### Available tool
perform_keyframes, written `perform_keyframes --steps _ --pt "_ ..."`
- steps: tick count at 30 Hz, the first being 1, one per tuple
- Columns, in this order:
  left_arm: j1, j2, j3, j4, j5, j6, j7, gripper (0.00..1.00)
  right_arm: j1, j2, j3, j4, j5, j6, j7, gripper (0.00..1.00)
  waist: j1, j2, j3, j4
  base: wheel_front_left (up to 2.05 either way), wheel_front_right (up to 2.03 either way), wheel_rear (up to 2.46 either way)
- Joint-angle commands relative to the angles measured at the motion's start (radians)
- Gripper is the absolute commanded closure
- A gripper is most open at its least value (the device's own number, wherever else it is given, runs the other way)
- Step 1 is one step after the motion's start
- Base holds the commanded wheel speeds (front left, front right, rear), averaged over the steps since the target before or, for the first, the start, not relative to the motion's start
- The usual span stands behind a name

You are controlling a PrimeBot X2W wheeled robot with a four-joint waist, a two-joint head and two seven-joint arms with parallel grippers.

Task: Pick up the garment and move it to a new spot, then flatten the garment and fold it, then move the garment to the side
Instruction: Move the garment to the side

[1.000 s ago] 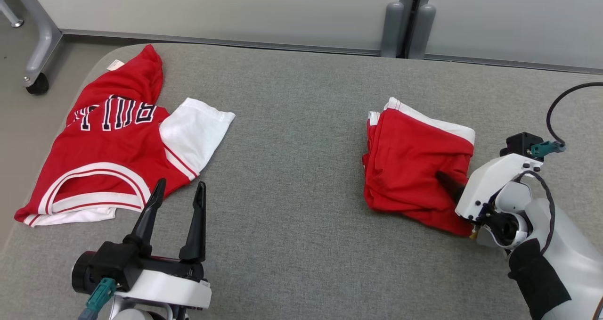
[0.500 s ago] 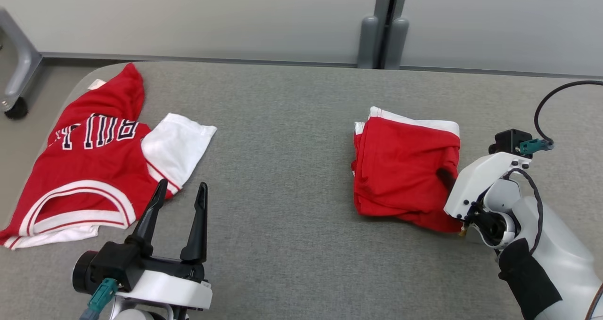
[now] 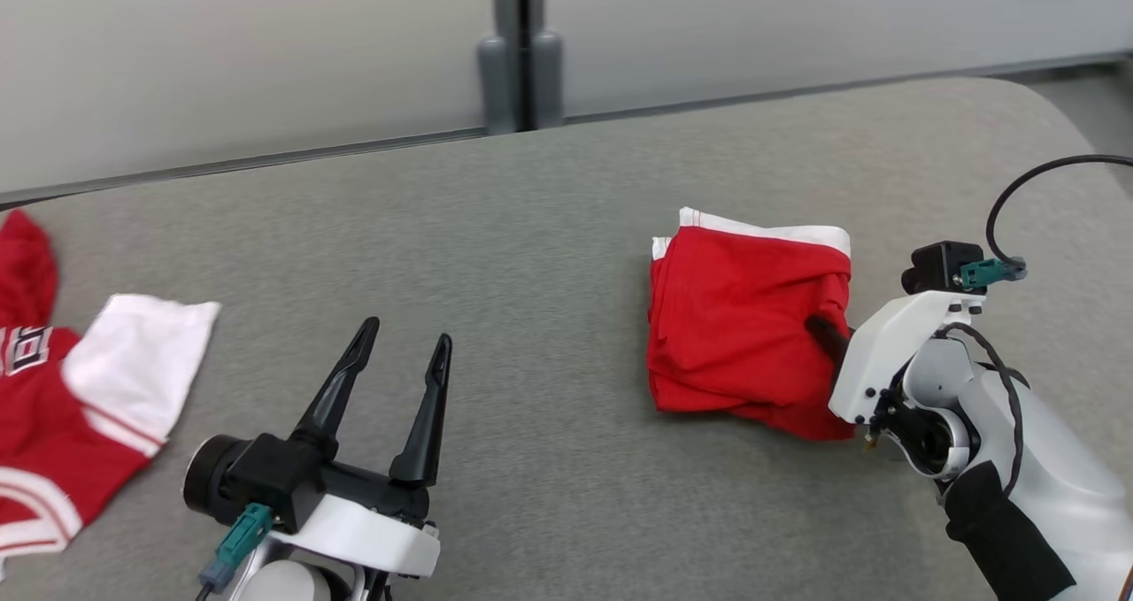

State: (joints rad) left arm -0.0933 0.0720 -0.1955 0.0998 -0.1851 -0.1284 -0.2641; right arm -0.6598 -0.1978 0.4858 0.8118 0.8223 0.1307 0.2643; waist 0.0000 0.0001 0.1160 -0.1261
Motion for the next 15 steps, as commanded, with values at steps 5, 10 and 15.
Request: perform_keyframes --steps 5,10,15 --pt "-0.036 0.028 -0.034 -0.001 -0.009 -0.002 0.000 0.00 -0.001 -0.019 0.026 -0.030 0.029 0.000 -0.024 1.00 0.0000 -0.0001 0.044 -0.131 0.00 0.00 0.00" --pt "-0.063 0.049 -0.062 0.003 -0.012 -0.002 0.000 0.00 -0.018 -0.031 0.055 -0.058 0.042 0.000 -0.042 1.00 0.0000 -0.0001 0.079 -0.182 0.00 0.00 0.00" --pt "-0.093 0.071 -0.083 0.001 -0.014 -0.002 0.000 0.00 -0.058 -0.075 0.105 -0.100 0.024 0.000 -0.063 1.00 0.0000 -0.0001 0.128 -0.190 0.00 0.00 0.00"
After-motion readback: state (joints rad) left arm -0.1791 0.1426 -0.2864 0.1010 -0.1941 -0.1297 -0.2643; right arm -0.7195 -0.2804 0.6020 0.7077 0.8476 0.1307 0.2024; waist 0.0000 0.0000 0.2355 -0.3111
